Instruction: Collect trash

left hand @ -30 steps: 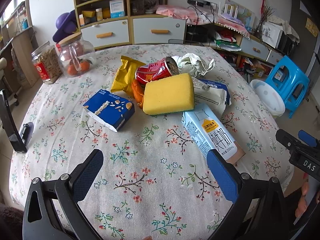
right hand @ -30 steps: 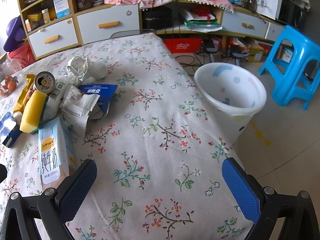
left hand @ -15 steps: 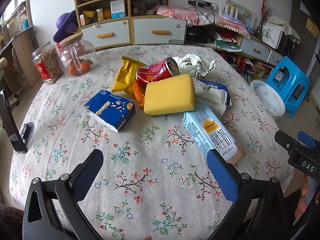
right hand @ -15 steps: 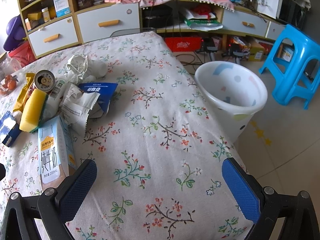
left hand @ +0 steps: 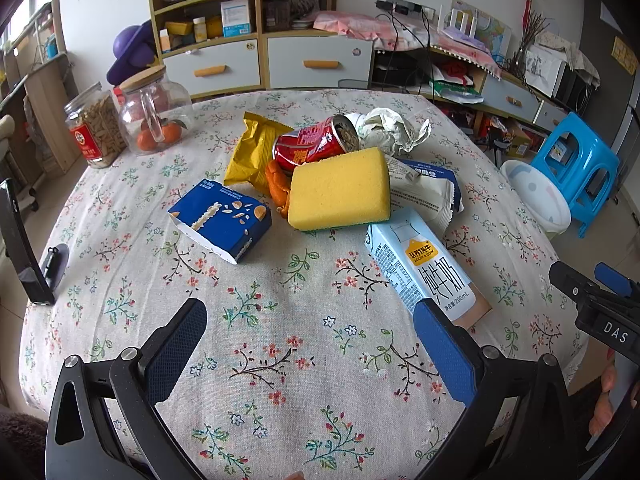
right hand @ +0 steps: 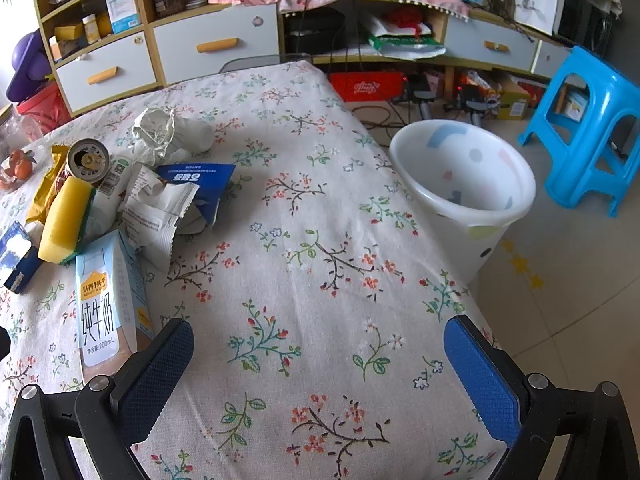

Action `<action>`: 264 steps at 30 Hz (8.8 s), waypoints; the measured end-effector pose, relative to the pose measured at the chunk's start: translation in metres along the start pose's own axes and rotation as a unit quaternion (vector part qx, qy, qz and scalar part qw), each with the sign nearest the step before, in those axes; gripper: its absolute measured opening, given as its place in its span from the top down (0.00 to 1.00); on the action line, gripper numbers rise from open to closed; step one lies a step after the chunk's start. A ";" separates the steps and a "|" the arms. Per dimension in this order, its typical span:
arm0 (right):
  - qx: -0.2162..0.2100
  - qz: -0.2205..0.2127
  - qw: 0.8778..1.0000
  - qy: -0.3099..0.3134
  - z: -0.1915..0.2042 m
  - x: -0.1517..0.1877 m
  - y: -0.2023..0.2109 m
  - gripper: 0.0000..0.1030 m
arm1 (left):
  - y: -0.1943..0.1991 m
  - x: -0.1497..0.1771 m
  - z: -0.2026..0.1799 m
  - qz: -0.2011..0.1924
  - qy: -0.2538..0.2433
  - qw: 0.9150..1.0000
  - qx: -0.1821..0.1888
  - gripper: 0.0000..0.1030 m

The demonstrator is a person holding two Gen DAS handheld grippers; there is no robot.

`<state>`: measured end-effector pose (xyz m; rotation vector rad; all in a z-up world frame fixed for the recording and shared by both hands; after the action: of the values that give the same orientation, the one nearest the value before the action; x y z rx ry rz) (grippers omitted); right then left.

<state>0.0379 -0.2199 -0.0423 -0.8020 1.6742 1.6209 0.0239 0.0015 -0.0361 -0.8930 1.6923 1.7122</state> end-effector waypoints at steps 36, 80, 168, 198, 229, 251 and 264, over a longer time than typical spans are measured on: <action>-0.014 0.008 1.000 -0.001 0.008 -0.002 -0.001 0.00 | -0.003 -0.002 0.021 0.001 0.009 1.000 -0.018 0.00; -0.097 0.068 0.993 -0.015 0.037 0.013 -0.024 0.41 | -0.126 -0.041 0.085 0.003 0.133 0.986 -0.099 0.02; 0.024 0.060 0.946 -0.317 -0.249 -0.062 -0.095 0.21 | -0.137 -0.133 -0.277 0.036 -0.074 0.972 0.218 0.87; 0.050 0.065 0.953 -0.293 -0.286 -0.053 -0.091 0.21 | -0.199 -0.117 -0.329 0.107 -0.068 0.962 0.244 0.22; -0.011 0.091 0.985 -0.146 -0.115 -0.075 -0.097 0.14 | -0.095 -0.090 -0.010 0.038 0.026 0.995 0.085 0.01; -0.151 0.061 0.986 -0.043 0.105 -0.103 -0.146 0.14 | -0.118 -0.076 0.138 0.048 0.107 0.993 -0.019 0.01; -0.168 0.065 0.983 -0.044 0.126 -0.095 -0.180 0.48 | -0.155 -0.080 0.144 0.065 0.123 0.990 -0.023 0.01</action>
<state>0.2448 -0.1035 -0.0738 -0.7813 1.4361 2.0344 0.1850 0.1563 -0.0727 -1.0746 1.9147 1.7936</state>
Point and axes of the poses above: each gripper's, at about its wrist camera, not at the fingertips, and y roughly against the way its jaws point, z to its left, x to its underside, the point moved 4 cm from there along -y, roughly the way its jaws point, and after that the axes turned 14 degrees about -z, right-handed, at the moved point
